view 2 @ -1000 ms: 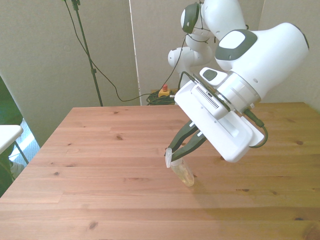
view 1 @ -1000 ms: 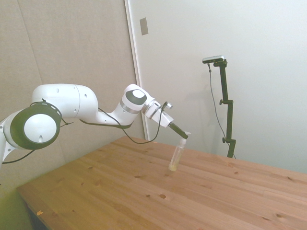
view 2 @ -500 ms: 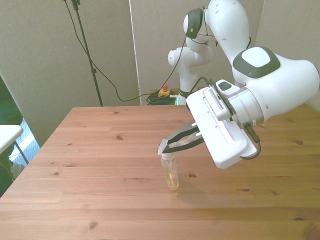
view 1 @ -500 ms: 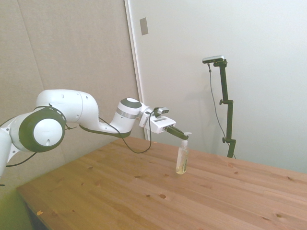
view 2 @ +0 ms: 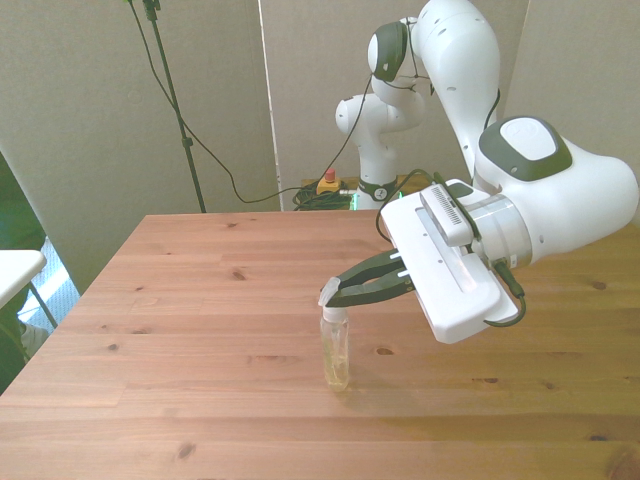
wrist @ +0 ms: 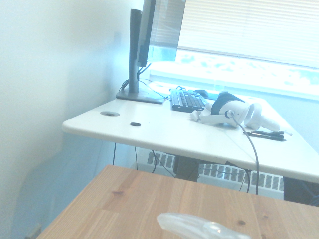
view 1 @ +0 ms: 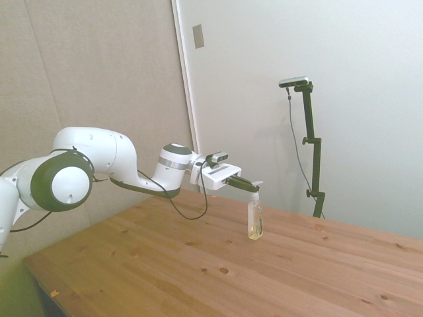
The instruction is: Stand the sanitizer
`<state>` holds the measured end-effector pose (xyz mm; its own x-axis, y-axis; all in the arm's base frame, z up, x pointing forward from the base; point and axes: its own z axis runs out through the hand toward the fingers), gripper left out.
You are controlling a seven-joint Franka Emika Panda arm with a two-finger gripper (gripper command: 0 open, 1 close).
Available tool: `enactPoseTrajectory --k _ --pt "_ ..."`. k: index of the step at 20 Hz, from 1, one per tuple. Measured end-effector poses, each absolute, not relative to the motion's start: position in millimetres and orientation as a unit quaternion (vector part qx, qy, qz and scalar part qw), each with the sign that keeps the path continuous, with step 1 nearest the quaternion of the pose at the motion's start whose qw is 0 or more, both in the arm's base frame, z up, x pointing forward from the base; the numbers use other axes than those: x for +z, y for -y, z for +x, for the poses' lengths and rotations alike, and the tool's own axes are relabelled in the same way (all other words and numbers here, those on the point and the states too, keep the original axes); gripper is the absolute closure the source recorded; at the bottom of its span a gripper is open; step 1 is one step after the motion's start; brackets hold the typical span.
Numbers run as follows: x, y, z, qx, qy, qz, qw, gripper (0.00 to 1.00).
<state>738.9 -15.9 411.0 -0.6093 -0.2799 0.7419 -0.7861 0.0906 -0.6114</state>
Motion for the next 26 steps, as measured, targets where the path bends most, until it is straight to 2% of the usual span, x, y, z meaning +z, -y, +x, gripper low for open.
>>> enactPoseTrajectory --k 6,7,26 --pt "404 14 737 0.559 0.7 0.379 0.231 1.0" --pt "403 14 737 0.558 0.7 0.38 0.232 0.0" --pt "402 9 738 0.556 0.701 0.385 0.227 0.0"
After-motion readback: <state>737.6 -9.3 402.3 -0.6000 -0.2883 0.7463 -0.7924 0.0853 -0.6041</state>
